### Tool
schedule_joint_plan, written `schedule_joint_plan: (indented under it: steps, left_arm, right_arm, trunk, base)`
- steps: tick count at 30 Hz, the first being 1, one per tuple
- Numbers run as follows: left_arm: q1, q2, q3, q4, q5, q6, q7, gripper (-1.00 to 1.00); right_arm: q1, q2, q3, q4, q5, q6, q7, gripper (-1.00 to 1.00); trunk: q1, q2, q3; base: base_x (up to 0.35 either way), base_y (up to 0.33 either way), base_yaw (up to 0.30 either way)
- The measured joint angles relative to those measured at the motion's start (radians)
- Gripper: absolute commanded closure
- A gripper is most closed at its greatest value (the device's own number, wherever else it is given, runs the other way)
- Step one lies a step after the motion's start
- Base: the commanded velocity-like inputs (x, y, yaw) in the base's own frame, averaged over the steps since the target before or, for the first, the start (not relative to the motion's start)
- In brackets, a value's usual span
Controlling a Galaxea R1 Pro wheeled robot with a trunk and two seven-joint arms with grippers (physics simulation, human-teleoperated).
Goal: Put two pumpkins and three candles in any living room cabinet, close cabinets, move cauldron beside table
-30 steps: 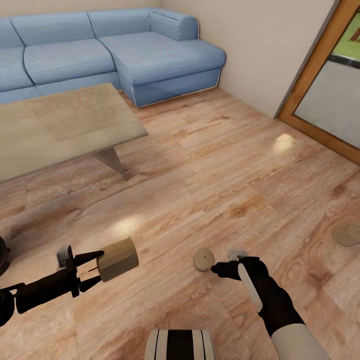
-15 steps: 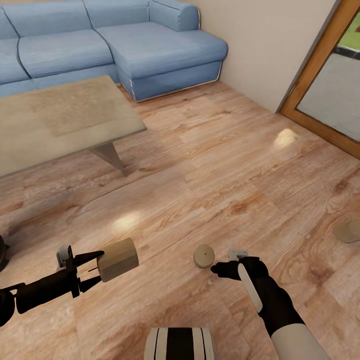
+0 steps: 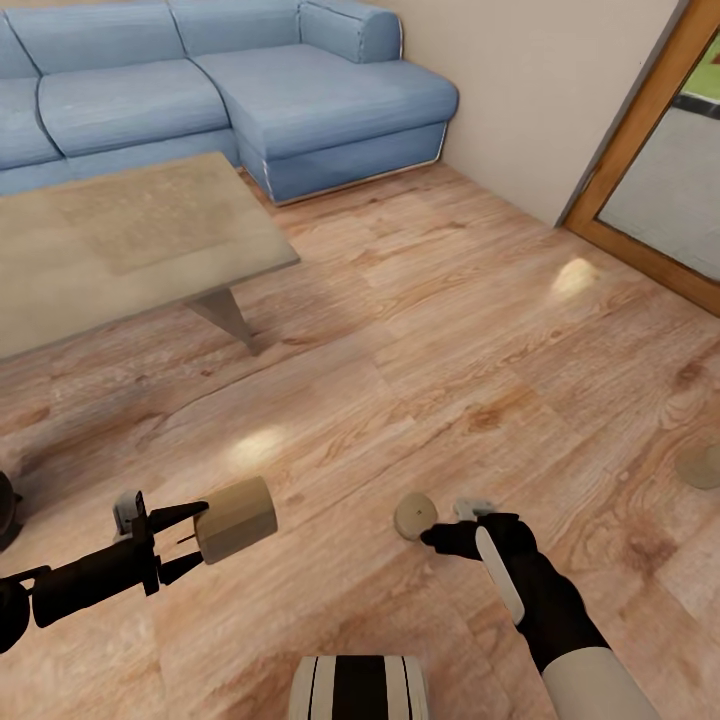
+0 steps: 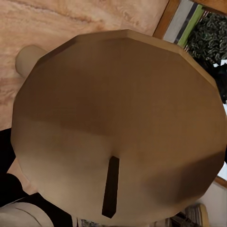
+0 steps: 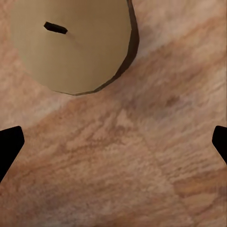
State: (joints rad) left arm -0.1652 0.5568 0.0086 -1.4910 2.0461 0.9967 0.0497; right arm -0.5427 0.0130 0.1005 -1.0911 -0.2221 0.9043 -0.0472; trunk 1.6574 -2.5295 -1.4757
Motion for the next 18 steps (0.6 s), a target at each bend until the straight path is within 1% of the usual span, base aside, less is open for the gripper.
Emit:
schedule_joint_plan:
  steps: [3, 8, 18]
  left_arm:
    - [0.0, -0.001, -0.001, 0.0, 0.001, 0.0, 0.0, 1.0]
    - [0.0, -0.001, -0.003, 0.0, 0.001, 0.0, 0.0, 1.0]
    - [0.0, 0.0, -0.003, 0.0, 0.0, 0.0, 0.0, 1.0]
  right_arm:
    - [0.0, 0.0, 0.0, 0.0, 0.001, 0.0, 0.0, -1.0]
    - [0.0, 0.001, 0.0, 0.0, 0.001, 0.0, 0.0, -1.0]
    - [0.0, 0.001, 0.0, 0.0, 0.001, 0.0, 0.0, -1.0]
  trunk:
    - [0.0, 0.0, 0.0]
    - [0.0, 0.0, 0.0]
    - [0.0, 0.0, 0.0]
  base:
    - [0.11, 0.072, 0.0]
    - [0.029, 0.017, 0.0]
    - [0.146, 0.053, 0.0]
